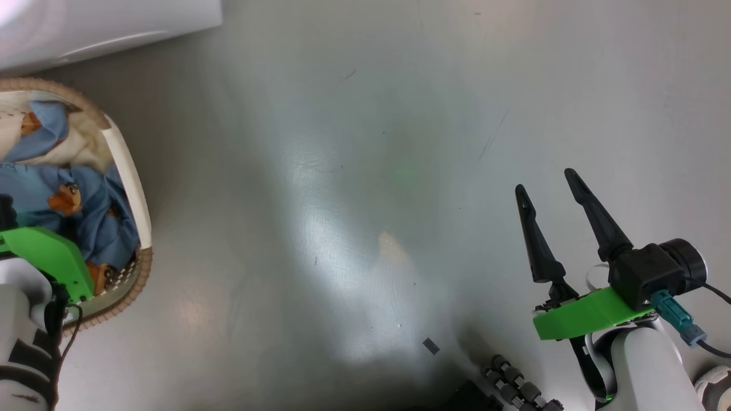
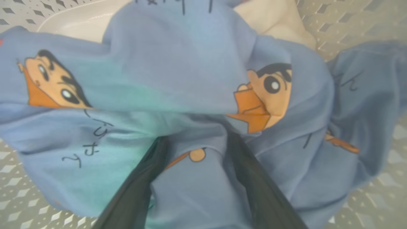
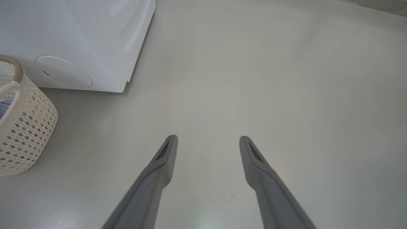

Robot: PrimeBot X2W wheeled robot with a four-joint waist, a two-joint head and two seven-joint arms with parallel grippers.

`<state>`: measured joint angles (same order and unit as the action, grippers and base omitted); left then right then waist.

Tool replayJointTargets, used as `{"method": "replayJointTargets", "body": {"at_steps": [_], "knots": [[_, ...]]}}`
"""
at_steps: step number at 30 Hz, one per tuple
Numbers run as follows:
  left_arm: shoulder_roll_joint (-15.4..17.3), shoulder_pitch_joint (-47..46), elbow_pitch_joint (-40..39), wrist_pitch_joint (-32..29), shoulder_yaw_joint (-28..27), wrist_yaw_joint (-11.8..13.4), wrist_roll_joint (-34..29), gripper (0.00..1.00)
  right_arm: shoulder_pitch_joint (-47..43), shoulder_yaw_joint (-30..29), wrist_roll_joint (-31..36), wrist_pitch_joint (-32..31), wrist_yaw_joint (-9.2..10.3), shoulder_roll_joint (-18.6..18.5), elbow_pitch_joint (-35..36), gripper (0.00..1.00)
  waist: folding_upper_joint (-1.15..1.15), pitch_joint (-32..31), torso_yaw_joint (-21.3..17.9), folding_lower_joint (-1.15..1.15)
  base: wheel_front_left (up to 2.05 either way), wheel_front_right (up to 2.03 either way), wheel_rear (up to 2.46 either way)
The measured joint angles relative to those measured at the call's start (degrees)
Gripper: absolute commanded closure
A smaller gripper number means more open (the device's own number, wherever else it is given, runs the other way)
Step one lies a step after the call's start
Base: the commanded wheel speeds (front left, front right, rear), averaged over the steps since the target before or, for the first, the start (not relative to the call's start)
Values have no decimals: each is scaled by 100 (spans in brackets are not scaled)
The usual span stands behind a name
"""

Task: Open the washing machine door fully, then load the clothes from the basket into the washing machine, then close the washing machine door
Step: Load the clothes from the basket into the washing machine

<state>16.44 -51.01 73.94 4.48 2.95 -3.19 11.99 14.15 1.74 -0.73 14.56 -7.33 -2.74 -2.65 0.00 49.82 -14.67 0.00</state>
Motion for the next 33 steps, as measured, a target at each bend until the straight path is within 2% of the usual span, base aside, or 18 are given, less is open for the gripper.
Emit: {"method": "replayJointTargets", "body": {"at_steps": [4, 5, 6, 7, 19, 33], "knots": [[-24, -46, 10, -54, 4, -1, 53, 0, 1, -1, 0, 0, 0, 1, 4, 0, 0, 15, 31, 0, 0, 0, 0], [-33, -82, 11, -80, 12, -3, 53, 21, 1, -1, 0, 0, 0, 1, 5, 0, 0, 22, 45, 0, 0, 0, 0], [-33, -87, 11, -79, 19, -9, 54, 93, 1, 0, 0, 1, 0, 1, 5, 0, 0, 24, 51, 0, 0, 0, 0], [-35, -88, 12, -78, 20, -10, 62, 100, 2, 0, 0, 1, 0, 1, 5, 0, 0, 26, 57, 0, 0, 0, 0], [-57, -86, 14, -16, 15, -10, 264, 100, 18, 36, 5, 1, 0, 1, -3, 0, 0, -34, 103, 0, 0, 0, 0], [-209, 361, 19, 780, 97, -120, 405, 100, 150, 137, 60, 1, 0, 0, -293, 0, 0, -710, 281, 0, 0, 0, 0]]}}
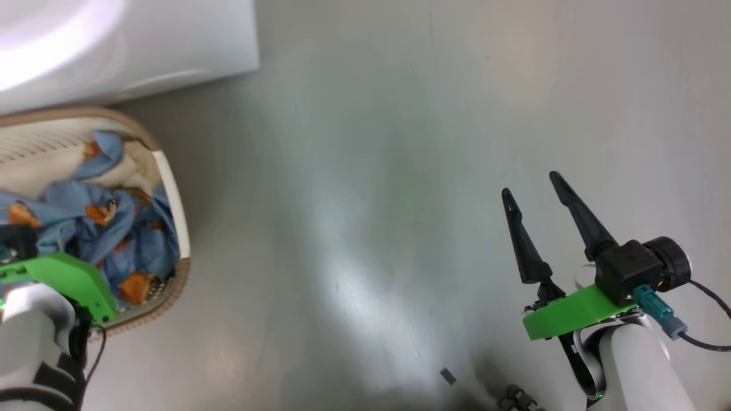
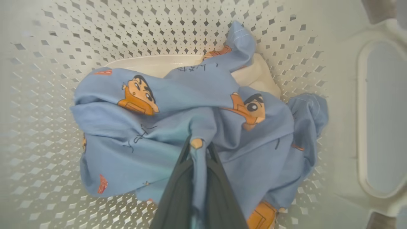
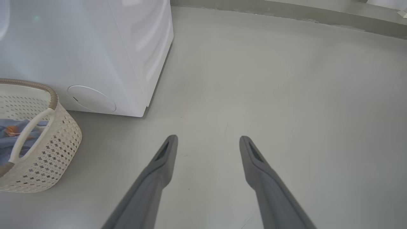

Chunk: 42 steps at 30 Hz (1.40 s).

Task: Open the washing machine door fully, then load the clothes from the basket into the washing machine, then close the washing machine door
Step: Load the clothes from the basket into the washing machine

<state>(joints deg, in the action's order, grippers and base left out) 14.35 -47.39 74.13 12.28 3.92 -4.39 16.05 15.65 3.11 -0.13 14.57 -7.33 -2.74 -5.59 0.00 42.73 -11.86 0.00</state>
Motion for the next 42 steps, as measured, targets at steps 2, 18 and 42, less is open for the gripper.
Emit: {"method": "replayJointTargets", "body": {"at_steps": [2, 18, 42], "knots": [[-30, 76, 1, 89, 19, -40, 1, 100, 1, 20, 1, 0, 0, 0, -70, 0, 0, -137, 42, 0, 0, 0, 0], [-168, 1392, -1844, 193, -271, 143, 3, 100, -16, 141, 0, 0, 0, -10, -549, 0, 0, -1356, 450, 0, 0, 0, 0], [-903, 3578, -5033, 194, -1214, 127, -687, 100, -541, 207, -56, -1, 0, -49, -977, 0, 0, -2974, 821, 0, 0, 0, 0]]}}
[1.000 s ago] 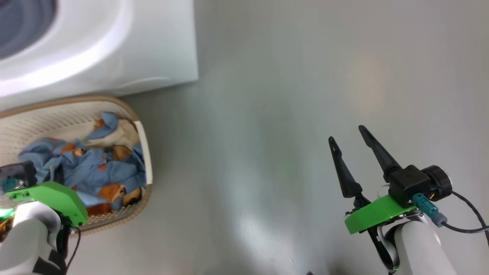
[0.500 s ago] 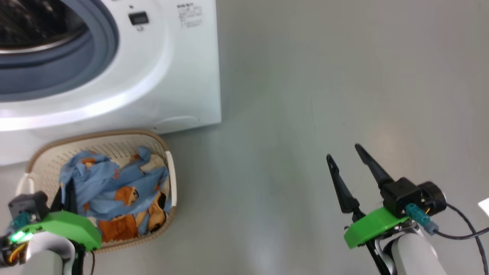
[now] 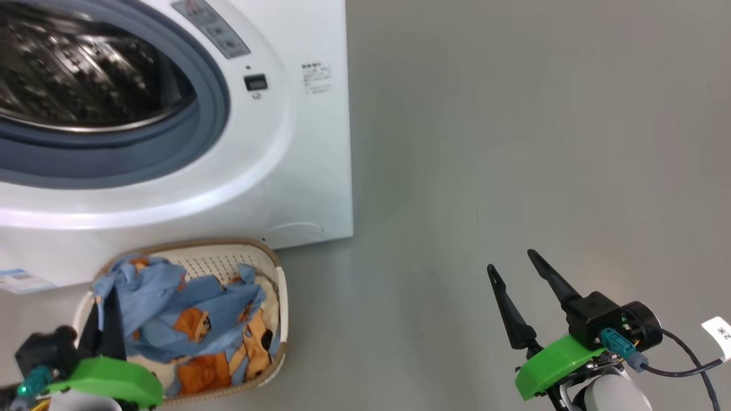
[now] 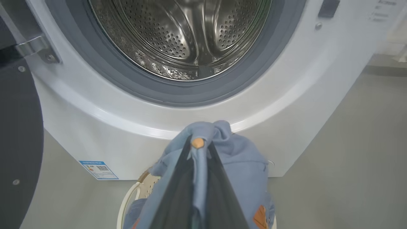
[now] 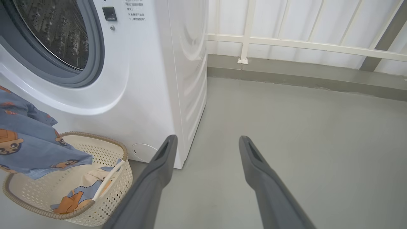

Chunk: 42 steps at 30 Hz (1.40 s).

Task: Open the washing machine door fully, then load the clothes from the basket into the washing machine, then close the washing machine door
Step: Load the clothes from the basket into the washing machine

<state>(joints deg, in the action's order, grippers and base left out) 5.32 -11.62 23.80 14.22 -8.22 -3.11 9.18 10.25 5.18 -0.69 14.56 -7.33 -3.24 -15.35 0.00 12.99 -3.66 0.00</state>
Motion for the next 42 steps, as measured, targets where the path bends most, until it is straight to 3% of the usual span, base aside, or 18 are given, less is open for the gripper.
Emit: {"method": "replayJointTargets", "body": {"at_steps": [19, 42], "knots": [[-316, 851, -867, 0, -171, -224, -123, 100, -299, -41, -137, 0, 0, -5, -86, 0, 0, -807, 252, 0, 0, 0, 0], [-321, 962, -994, 0, -67, -219, 22, 100, -355, -36, -147, 0, 0, 4, -111, 0, 0, -876, 281, 0, 0, 0, 0]]}}
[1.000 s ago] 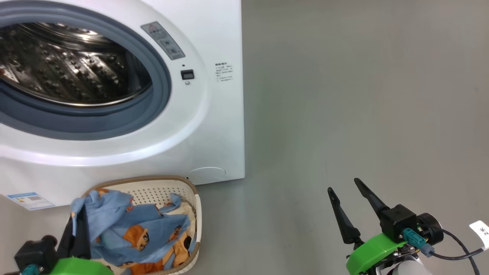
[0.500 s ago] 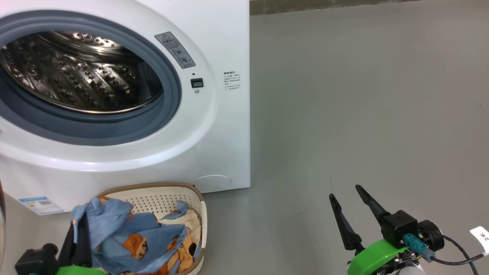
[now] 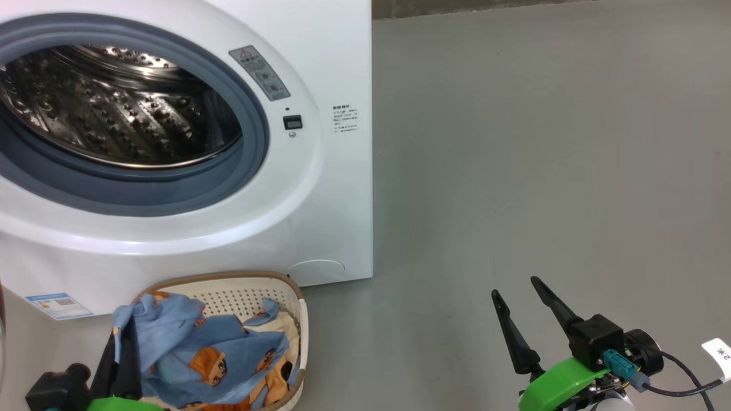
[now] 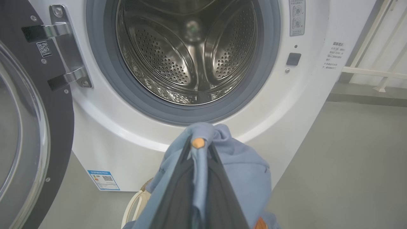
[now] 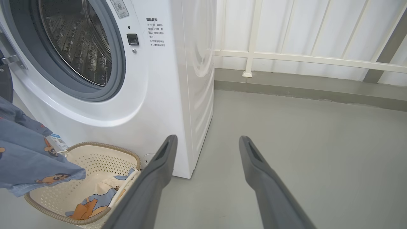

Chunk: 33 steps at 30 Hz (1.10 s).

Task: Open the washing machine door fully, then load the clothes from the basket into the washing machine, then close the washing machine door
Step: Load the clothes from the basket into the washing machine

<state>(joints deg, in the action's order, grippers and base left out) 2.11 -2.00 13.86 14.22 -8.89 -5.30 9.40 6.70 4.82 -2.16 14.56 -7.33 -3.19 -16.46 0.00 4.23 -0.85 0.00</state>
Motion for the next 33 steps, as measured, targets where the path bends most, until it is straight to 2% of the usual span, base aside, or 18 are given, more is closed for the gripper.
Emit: {"method": "replayJointTargets", "body": {"at_steps": [10, 22, 33], "knots": [[-3, -143, -264, 0, -138, -1, 86, 100, 8, 10, 0, 0, 0, 2, 20, 0, 0, 238, -46, 0, 0, 0, 0], [-20, -1550, -483, 41, -593, -154, 52, 100, 252, 5, 4, 0, 0, 5, 140, 0, 0, 887, -185, 0, 0, 0, 0], [654, -3370, -13, 43, -702, -203, 114, 100, 590, 12, 3, 0, 0, 4, 314, 0, 0, 1731, -390, 0, 0, 0, 0]]}}
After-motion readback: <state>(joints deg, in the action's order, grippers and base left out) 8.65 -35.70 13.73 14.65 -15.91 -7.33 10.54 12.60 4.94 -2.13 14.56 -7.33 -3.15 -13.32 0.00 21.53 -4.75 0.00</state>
